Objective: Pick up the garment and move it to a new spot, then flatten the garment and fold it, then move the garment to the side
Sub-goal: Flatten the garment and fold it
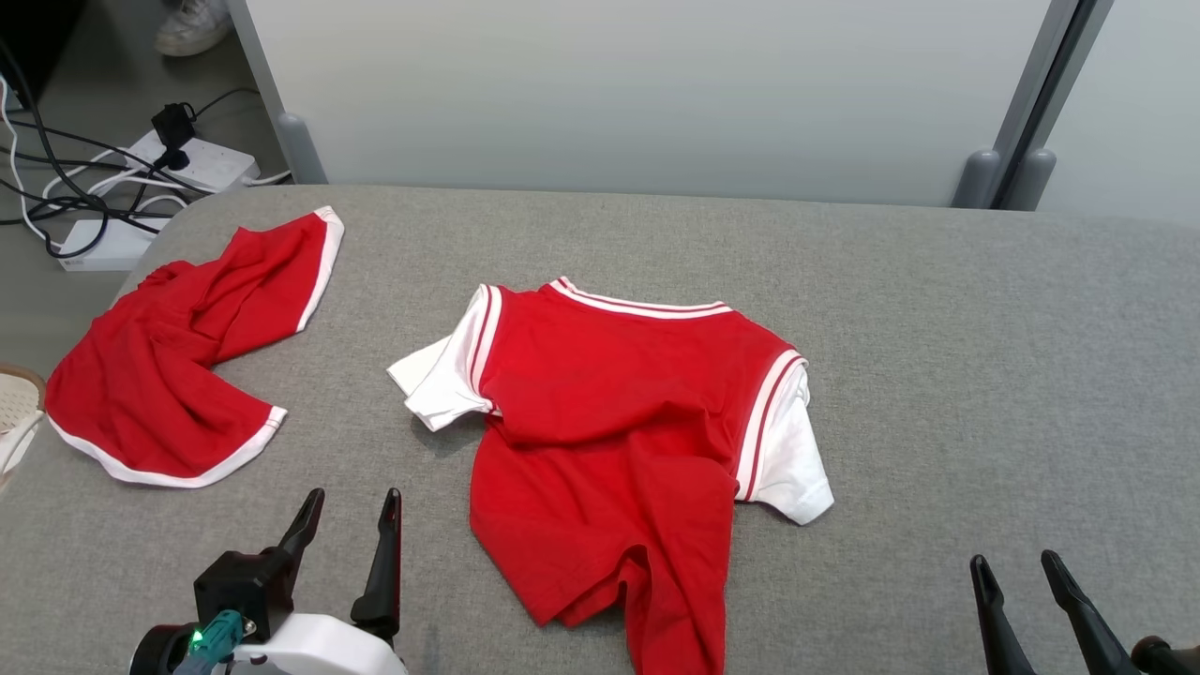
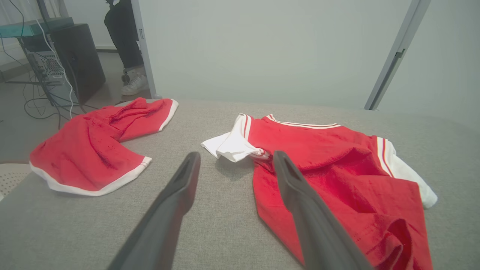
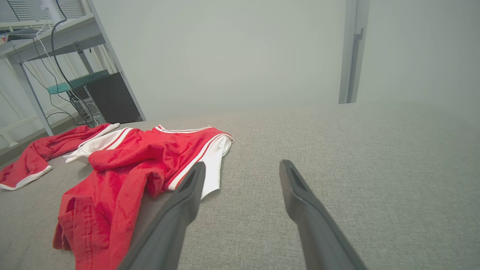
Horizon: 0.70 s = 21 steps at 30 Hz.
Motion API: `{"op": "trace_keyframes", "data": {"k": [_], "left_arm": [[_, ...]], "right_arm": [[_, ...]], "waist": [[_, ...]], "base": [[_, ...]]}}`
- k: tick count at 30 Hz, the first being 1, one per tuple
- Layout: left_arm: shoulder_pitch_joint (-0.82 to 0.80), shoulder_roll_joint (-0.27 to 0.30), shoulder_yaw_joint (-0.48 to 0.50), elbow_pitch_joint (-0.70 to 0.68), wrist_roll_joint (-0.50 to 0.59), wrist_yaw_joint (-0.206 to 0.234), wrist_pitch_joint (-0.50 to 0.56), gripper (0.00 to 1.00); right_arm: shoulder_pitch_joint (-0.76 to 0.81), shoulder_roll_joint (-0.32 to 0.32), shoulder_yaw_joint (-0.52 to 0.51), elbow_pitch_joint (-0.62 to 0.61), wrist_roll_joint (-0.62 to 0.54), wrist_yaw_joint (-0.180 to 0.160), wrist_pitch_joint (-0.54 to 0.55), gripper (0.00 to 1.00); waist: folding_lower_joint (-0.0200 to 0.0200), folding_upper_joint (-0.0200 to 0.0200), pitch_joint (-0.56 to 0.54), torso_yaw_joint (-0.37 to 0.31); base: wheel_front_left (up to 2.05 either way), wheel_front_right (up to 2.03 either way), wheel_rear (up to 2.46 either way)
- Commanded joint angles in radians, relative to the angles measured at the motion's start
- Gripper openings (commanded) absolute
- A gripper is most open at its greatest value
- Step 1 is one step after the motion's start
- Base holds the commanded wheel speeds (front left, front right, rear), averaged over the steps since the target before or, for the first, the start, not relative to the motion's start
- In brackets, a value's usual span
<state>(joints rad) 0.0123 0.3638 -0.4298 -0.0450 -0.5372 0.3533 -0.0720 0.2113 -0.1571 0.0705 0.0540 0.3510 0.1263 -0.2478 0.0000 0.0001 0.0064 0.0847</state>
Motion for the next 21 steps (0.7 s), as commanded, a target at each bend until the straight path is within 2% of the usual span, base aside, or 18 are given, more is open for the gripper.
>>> {"op": "trace_keyframes", "data": {"k": [1,21], "left_arm": [[-0.026,0.023,0.045,-0.030,-0.001,0.010,-0.006,1.00],[-0.034,0.022,0.013,-0.049,0.002,0.004,0.003,1.00]], "right_arm": [[-0.016,-0.013,0.012,-0.018,-0.008,0.004,-0.014,1.00],[-0.041,-0.012,0.019,0.001,0.009,0.004,-0.014,1.00]], "waist": [[0.0000,-0.0001,-0.005,-0.001],[0.0000,-0.0001,-0.007,0.005]], "base": [[0.00,0.00,0.00],[0.00,0.00,0.00]]}}
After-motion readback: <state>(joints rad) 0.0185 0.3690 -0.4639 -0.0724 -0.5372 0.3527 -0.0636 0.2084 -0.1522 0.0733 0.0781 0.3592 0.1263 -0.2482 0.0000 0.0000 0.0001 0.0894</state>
